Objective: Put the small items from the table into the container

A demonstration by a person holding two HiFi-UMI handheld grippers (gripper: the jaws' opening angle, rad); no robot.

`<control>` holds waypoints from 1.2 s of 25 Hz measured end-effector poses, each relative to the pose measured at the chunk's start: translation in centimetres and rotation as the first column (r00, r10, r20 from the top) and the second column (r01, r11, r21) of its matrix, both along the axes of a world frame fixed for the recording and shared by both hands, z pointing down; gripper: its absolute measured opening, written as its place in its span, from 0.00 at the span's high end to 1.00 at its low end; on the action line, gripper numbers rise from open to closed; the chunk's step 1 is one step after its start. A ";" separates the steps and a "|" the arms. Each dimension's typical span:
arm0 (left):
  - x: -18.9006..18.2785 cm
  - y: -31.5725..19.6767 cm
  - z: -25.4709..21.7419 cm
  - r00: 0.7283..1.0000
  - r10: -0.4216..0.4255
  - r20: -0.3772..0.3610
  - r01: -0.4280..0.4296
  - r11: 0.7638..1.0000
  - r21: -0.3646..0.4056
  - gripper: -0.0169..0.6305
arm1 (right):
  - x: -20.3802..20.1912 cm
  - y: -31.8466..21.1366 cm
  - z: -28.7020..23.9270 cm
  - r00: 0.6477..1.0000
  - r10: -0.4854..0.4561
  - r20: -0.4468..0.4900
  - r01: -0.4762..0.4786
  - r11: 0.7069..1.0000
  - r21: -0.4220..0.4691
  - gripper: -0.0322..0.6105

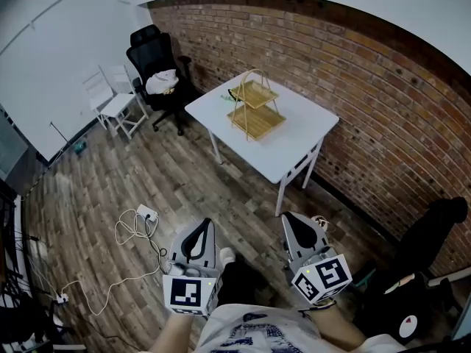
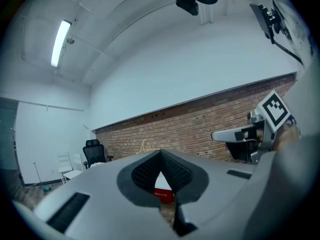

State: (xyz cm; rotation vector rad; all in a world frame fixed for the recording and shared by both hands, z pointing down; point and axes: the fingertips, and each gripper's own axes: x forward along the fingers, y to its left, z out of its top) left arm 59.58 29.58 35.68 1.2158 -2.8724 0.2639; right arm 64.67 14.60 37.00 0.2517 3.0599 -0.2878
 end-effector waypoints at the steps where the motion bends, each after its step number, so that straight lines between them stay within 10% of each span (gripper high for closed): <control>1: -1.9 -0.3 0.1 1.000 0.007 0.004 -0.007 1.000 0.007 0.90 | -1.7 -0.3 0.2 1.000 0.011 -0.002 -0.011 1.000 0.002 0.92; 16: -34.5 0.8 -0.9 0.995 0.098 -0.011 -0.098 0.995 0.022 0.90 | -33.8 1.7 -2.5 0.996 0.090 -0.007 -0.090 0.994 0.055 0.92; 30: -45.6 1.3 -0.1 0.992 0.109 -0.058 -0.106 0.992 0.065 0.90 | -42.8 1.0 -2.6 0.986 0.160 -0.046 -0.156 0.985 0.076 0.92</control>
